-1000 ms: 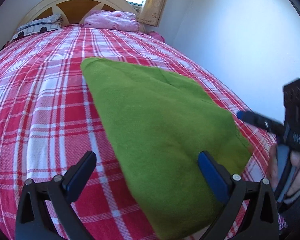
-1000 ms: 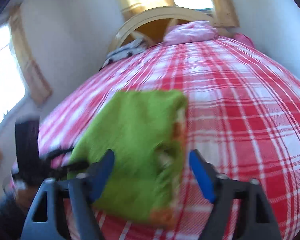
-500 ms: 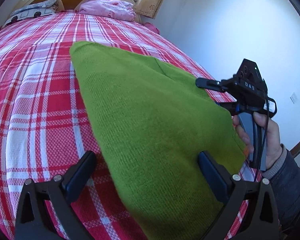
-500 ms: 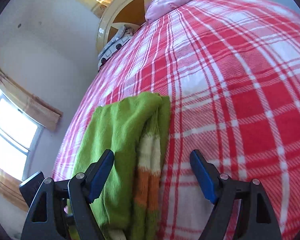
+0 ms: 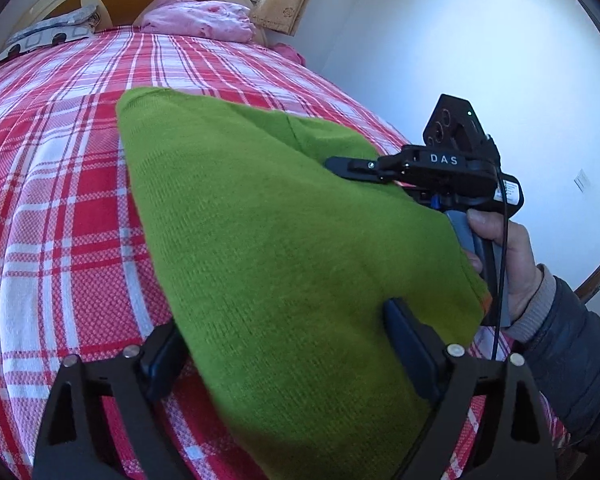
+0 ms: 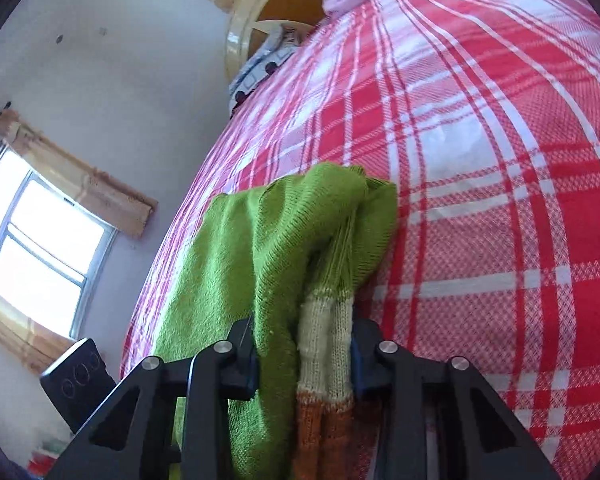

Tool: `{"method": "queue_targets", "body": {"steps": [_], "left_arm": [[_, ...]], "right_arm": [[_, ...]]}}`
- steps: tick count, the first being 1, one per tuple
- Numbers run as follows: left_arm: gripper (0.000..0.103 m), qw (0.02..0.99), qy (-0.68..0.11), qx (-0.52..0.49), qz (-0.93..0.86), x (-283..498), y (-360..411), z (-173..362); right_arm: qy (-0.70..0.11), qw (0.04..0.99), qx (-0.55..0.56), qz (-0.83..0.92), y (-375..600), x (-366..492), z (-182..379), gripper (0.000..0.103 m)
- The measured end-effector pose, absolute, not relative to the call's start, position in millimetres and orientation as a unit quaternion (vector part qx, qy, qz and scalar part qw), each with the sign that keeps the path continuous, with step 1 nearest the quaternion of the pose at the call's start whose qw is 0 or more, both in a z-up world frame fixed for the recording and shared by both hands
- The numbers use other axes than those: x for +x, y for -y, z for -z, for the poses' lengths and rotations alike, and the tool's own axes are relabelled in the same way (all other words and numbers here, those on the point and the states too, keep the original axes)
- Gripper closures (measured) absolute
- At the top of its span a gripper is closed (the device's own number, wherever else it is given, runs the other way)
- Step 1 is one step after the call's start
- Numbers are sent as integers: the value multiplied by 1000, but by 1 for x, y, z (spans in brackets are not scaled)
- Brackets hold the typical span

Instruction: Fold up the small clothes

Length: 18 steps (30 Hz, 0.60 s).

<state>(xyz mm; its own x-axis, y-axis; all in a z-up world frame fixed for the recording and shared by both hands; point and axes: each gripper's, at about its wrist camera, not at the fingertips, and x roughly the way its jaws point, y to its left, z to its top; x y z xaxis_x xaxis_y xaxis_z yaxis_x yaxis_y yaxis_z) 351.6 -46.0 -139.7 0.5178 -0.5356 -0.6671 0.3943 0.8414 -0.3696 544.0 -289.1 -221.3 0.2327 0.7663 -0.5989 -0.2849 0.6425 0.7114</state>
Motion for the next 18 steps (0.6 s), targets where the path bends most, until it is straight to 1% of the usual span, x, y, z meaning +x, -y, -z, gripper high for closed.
{"method": "queue_targets", "body": {"steps": [3, 7, 9, 12, 18], "left_arm": [[21, 869, -406, -91, 267, 348, 43, 138], [28, 878, -398, -69, 258, 341, 48, 135], [35, 883, -392, -58, 252, 337, 50, 132], [42, 891, -382, -37, 241, 328, 53, 125], [47, 891, -384, -30, 241, 307, 49, 122]], "right_arm": [[-494, 762, 222, -355, 286, 540, 218, 70], [-469, 784, 194, -357, 278, 531, 210, 71], [-464, 789, 189, -356, 280, 526, 206, 72], [-456, 796, 179, -355, 277, 520, 203, 72], [-438, 804, 162, -369, 277, 493, 189, 72]]}}
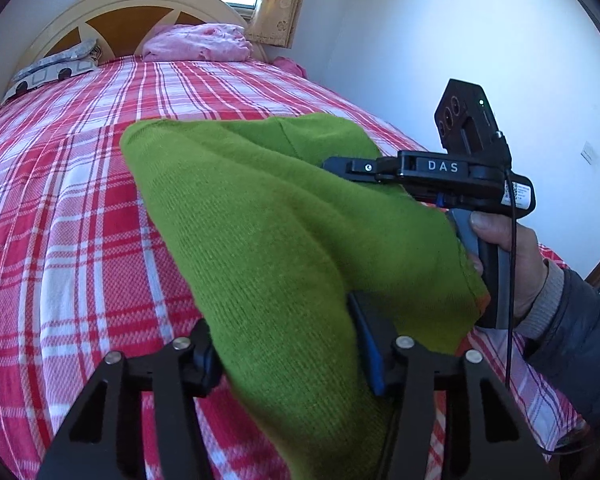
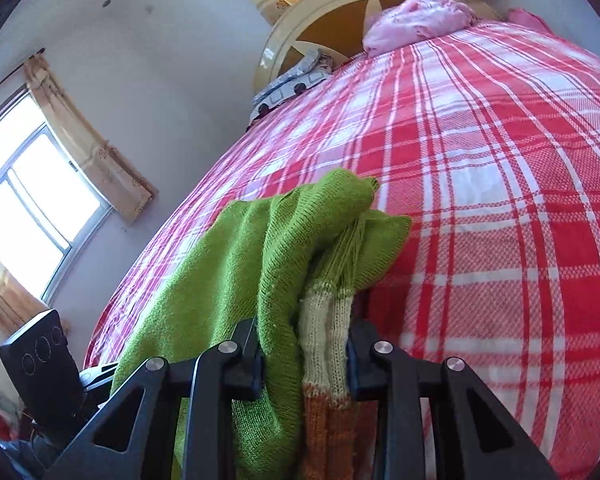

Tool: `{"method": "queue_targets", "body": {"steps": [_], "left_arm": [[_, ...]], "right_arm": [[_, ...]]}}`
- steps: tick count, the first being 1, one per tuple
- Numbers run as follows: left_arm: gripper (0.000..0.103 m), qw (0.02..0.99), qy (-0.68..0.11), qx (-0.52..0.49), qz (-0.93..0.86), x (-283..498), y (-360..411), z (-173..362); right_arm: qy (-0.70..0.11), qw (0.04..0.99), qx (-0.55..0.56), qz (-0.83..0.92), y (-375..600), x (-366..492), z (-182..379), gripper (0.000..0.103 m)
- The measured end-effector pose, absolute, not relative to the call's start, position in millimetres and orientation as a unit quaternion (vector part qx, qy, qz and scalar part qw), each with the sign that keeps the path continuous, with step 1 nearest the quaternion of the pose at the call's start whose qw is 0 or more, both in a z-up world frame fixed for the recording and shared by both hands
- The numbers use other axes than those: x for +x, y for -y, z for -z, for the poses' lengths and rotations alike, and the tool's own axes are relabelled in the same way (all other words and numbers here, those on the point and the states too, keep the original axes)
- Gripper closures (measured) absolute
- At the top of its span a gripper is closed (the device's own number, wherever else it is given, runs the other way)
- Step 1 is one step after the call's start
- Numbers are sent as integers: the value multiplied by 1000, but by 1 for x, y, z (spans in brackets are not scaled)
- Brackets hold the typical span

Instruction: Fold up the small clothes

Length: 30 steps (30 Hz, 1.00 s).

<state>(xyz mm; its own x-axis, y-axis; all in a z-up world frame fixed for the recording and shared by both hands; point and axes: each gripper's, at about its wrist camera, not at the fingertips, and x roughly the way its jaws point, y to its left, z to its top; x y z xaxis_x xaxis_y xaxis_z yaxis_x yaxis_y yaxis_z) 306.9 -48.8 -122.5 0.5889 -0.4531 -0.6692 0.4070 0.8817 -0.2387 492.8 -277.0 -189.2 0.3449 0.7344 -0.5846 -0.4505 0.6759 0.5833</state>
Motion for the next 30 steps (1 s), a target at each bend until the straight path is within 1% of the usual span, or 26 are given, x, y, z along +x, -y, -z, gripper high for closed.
{"method": "queue_targets", "body": {"steps": [4, 9, 16, 23, 30], "left_arm": [[47, 889, -391, -28, 238, 297, 46, 119], [52, 889, -394, -33, 233, 285, 39, 114], [54, 891, -394, -32, 221, 262, 27, 107], [54, 900, -383, -51, 203, 241, 0, 96], [54, 910, -375, -57, 165, 221, -35, 87]], "right_arm": [[-428, 807, 150, -377, 270, 472, 180, 72], [-419, 808, 154, -384, 263, 451, 169, 73], [-417, 801, 162, -398, 247, 426, 158, 73], [-415, 786, 173, -424, 222, 405, 149, 74], [-417, 764, 175, -460, 174, 388, 142, 74]]}}
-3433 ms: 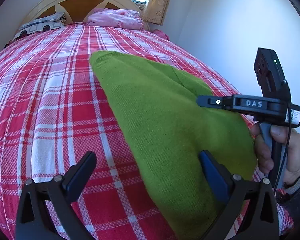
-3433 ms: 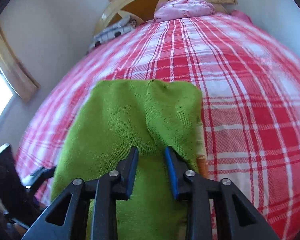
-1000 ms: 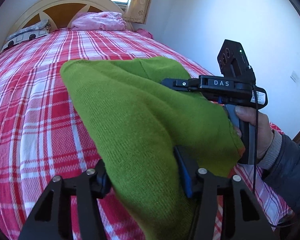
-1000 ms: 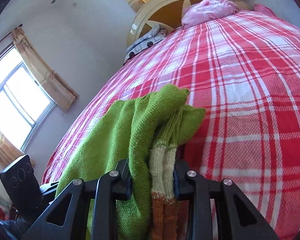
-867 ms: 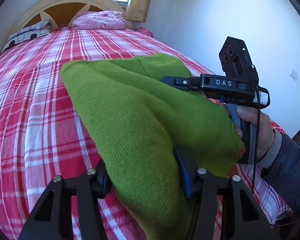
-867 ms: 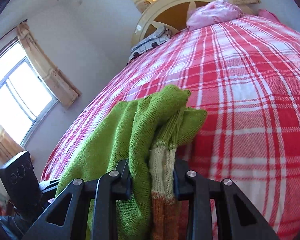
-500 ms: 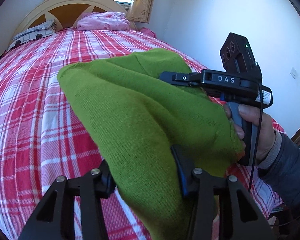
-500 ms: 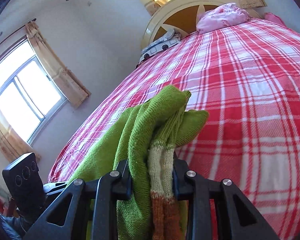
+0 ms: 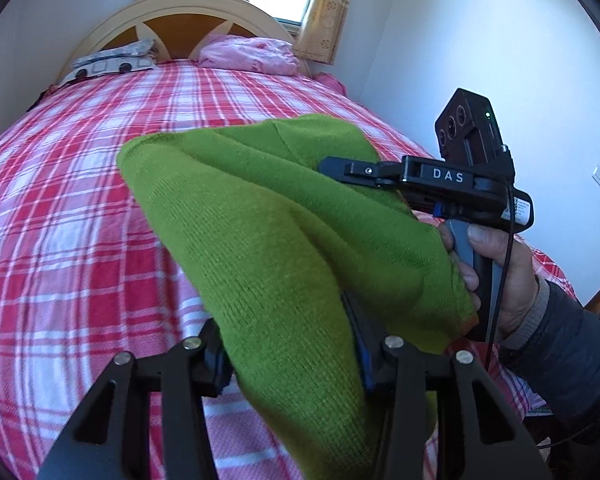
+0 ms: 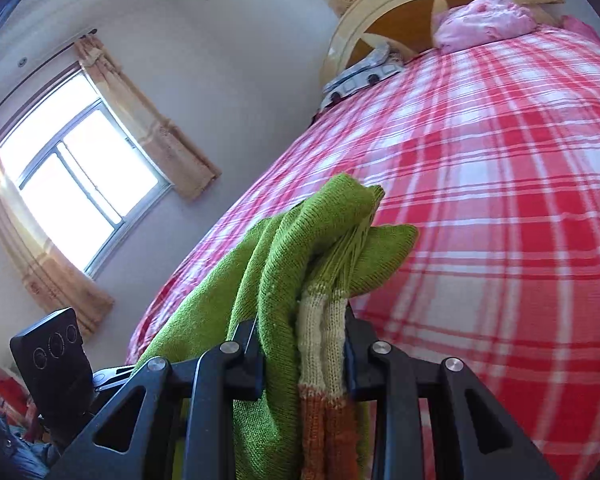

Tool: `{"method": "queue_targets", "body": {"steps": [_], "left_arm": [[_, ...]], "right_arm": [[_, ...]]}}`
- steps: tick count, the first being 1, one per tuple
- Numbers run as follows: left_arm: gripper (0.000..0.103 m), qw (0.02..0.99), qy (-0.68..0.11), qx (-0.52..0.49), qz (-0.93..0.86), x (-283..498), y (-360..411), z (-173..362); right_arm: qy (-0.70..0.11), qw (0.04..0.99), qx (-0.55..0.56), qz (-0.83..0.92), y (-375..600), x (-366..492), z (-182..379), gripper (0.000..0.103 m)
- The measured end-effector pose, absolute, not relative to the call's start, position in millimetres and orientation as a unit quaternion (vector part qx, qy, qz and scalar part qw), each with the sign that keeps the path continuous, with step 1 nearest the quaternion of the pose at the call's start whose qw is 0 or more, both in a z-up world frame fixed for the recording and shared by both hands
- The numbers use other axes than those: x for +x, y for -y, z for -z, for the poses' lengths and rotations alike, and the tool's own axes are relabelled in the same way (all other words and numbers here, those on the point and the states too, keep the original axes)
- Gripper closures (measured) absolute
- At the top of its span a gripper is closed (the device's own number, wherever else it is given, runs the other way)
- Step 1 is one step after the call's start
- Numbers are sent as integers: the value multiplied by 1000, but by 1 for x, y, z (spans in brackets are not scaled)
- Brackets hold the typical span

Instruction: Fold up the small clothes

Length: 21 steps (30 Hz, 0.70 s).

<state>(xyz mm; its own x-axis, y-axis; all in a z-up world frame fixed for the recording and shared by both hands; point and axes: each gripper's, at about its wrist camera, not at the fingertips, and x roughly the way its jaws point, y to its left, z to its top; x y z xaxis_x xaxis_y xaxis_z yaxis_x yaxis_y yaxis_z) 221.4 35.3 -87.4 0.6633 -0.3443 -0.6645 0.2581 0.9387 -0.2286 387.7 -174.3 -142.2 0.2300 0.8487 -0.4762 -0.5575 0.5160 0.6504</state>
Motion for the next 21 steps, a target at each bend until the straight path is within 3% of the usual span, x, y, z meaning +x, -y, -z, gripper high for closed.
{"method": "queue_targets", "body": {"steps": [21], "left_arm": [[54, 930, -359, -55, 55, 172, -133, 79]], "right_arm": [[-428, 699, 160, -550, 13, 351, 127, 74]]}}
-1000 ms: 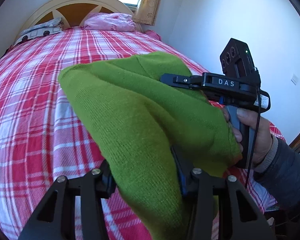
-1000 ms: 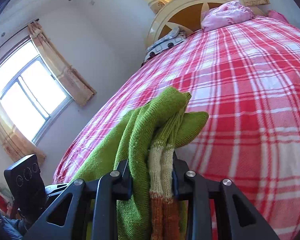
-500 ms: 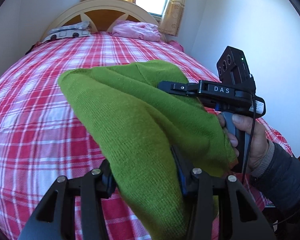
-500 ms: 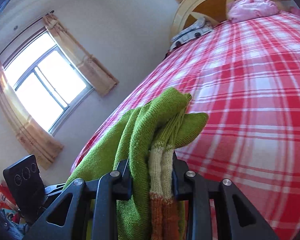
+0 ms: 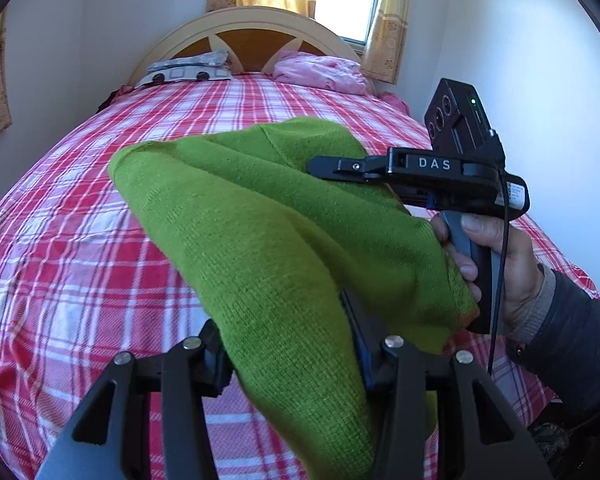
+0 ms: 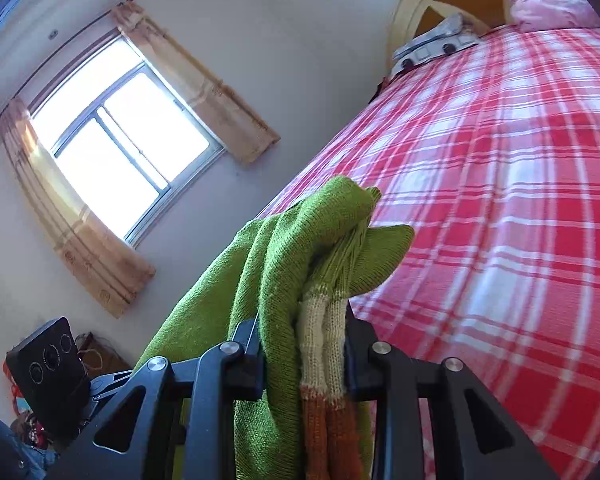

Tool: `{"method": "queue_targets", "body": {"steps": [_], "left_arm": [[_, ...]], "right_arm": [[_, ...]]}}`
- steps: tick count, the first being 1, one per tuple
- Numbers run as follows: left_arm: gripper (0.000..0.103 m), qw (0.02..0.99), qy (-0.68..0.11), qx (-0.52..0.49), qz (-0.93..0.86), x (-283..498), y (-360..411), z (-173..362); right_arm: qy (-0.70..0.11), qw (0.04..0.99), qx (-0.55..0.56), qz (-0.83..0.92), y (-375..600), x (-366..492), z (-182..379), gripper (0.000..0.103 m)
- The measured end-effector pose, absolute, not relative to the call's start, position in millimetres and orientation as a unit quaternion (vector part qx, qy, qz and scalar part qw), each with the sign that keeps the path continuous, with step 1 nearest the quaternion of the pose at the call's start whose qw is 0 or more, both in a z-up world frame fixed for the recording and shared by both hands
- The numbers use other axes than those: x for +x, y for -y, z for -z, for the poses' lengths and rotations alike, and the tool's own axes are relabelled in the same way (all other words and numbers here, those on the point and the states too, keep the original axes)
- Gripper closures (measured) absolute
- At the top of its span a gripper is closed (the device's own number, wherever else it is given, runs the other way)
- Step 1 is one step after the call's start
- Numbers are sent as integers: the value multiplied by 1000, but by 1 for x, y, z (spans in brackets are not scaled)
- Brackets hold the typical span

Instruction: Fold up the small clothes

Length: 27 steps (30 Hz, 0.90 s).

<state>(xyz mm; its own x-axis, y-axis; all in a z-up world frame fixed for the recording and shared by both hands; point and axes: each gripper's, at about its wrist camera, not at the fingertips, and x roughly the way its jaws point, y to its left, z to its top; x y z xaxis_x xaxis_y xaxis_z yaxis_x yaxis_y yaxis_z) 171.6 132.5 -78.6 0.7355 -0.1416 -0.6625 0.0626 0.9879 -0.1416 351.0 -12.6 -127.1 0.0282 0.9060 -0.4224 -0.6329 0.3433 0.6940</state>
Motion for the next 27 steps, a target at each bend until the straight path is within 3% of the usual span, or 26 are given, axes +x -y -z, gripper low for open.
{"method": "queue_targets", "body": {"steps": [27], "left_arm": [[54, 912, -399, -89, -25, 126, -199, 118]], "right_arm": [[-499, 624, 109, -592, -130, 319, 177, 74]]}}
